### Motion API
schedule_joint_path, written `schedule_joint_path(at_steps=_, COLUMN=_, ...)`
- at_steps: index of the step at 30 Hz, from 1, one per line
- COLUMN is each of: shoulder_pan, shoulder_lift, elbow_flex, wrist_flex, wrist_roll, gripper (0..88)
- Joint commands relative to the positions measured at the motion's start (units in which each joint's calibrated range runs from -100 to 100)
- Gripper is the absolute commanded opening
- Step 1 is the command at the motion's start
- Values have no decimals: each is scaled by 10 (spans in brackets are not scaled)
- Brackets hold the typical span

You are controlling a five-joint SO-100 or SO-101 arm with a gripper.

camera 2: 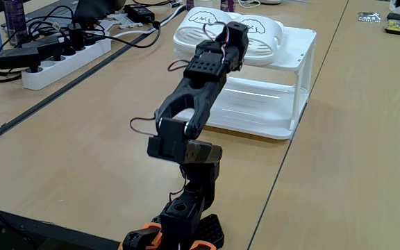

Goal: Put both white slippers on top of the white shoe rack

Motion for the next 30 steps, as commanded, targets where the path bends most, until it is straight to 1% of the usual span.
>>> schedule_joint_path(at_steps=1, shoulder_pan=0, shoulder_lift=-32, elbow_flex=-2, wrist_flex=1, wrist_roll=4, gripper=125)
schedule_joint_path(at_steps=3, shoulder_pan=0, shoulder_lift=-31, elbow_flex=-1, wrist_flex=1, wrist_roll=4, gripper=9)
schedule_joint_path(at_steps=4, shoulder_pan=-1, shoulder_lift=-30, elbow_flex=1, wrist_flex=1, wrist_roll=4, gripper=4)
schedule_joint_path(at_steps=5, shoulder_pan=-1, shoulder_lift=-29, elbow_flex=5, wrist_flex=1, wrist_roll=4, gripper=15)
schedule_joint_path(at_steps=13, shoulder_pan=-1, shoulder_lift=-26, elbow_flex=65, wrist_flex=0, wrist_roll=4, gripper=7)
schedule_joint_path(at_steps=19, shoulder_pan=-1, shoulder_lift=-19, elbow_flex=75, wrist_flex=0, wrist_roll=4, gripper=7)
schedule_joint_path(at_steps=30, shoulder_pan=-1, shoulder_lift=91, elbow_flex=-14, wrist_flex=-5, wrist_roll=4, gripper=7)
